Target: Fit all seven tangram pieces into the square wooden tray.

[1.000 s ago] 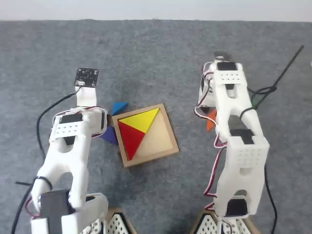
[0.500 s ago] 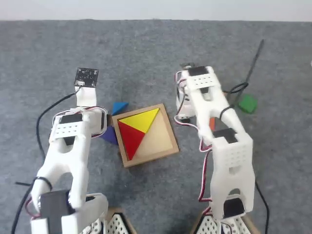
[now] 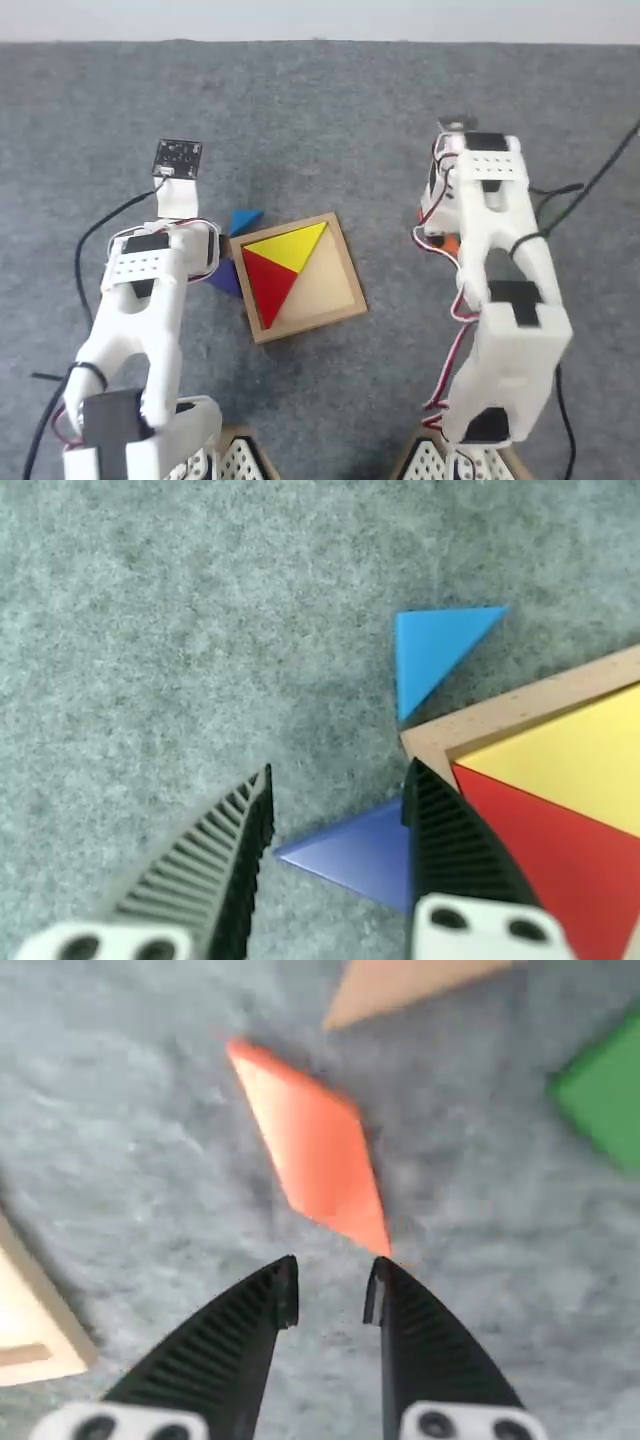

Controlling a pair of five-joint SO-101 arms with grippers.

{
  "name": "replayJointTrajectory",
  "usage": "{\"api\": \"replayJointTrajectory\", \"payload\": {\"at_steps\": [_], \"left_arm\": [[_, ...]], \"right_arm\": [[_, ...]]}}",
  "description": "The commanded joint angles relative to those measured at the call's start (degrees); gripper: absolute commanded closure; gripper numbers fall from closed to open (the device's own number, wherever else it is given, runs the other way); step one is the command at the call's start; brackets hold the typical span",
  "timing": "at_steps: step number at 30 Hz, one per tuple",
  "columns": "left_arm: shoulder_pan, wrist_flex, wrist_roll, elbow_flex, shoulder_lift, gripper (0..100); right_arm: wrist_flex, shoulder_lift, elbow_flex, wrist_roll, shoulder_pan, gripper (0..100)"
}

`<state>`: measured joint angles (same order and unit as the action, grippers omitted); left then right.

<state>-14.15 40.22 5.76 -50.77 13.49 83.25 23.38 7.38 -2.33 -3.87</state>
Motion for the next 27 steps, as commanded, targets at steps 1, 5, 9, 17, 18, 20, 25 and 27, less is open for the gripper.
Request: {"api": "replayJointTrajectory", "payload": {"at_steps": [1, 5, 9, 17, 18, 20, 25, 27], "left_arm": [[0.09, -1.14, -0.26, 0.31, 2.55, 79], [0.09, -1.14, -0.26, 0.31, 2.55, 79], [0.09, -1.14, -0.26, 0.31, 2.55, 79], [-0.09, -2.20, -0.26, 0.22, 2.55, 79], [-0.09, -2.29, -0.26, 0.13, 2.55, 79], [-0.18, -2.29, -0.26, 0.13, 2.55, 79], [-0.09, -2.29, -0.26, 0.13, 2.55, 79], [-0.09, -2.29, -0.26, 0.13, 2.55, 79]], "right_arm": [[-1.80, -7.69, 0.35, -3.34, 0.57, 86.0], [-5.14, -5.14, 0.44, -8.44, -0.40, 85.8], [-8.22, -1.71, 0.44, -13.89, -2.86, 85.8], [-9.54, 3.21, 0.44, -16.79, -4.18, 85.8], [-9.45, 3.91, 0.44, -16.79, -3.38, 85.8], [-9.45, 5.05, 0.44, -17.23, -1.71, 85.8], [-9.54, 7.69, 3.34, -18.20, 2.33, 85.8], [-9.36, 8.84, 5.10, -18.37, 3.12, 85.7]]}}
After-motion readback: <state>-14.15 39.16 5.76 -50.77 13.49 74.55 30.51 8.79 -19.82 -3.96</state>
